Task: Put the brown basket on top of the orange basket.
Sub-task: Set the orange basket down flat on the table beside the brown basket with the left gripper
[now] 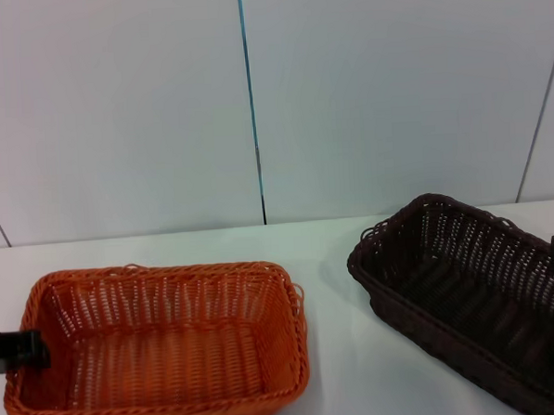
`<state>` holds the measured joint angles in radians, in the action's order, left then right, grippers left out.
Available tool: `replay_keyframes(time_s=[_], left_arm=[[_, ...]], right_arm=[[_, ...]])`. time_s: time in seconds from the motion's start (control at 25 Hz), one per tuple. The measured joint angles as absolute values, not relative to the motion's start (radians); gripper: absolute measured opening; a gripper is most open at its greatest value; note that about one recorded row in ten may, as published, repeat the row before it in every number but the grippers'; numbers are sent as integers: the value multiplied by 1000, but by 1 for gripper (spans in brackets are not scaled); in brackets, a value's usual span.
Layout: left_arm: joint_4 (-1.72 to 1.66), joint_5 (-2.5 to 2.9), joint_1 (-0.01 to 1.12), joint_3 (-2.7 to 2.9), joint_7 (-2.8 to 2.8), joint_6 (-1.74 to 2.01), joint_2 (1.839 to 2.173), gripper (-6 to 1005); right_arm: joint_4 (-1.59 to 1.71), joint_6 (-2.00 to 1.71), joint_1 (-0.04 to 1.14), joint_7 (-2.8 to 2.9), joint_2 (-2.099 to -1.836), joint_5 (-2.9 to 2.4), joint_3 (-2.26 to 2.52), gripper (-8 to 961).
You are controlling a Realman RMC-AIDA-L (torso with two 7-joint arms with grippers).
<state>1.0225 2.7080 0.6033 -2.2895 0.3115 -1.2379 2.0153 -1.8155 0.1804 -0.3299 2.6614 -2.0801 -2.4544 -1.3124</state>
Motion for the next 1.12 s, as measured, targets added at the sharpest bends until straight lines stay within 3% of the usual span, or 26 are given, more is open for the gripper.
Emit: replay_keyframes(time_s=[0.68,1.12], left_arm=[[1012,2549,646,-2365,350,-1361,1956,155],[921,2488,662,-2373,366,-1335,1947,161]], right_arm=[[-1796,186,-316,2662,-2080,-2454,-1315,733],[-1797,186,-307,2663,-2080,-2454,-1314,733]])
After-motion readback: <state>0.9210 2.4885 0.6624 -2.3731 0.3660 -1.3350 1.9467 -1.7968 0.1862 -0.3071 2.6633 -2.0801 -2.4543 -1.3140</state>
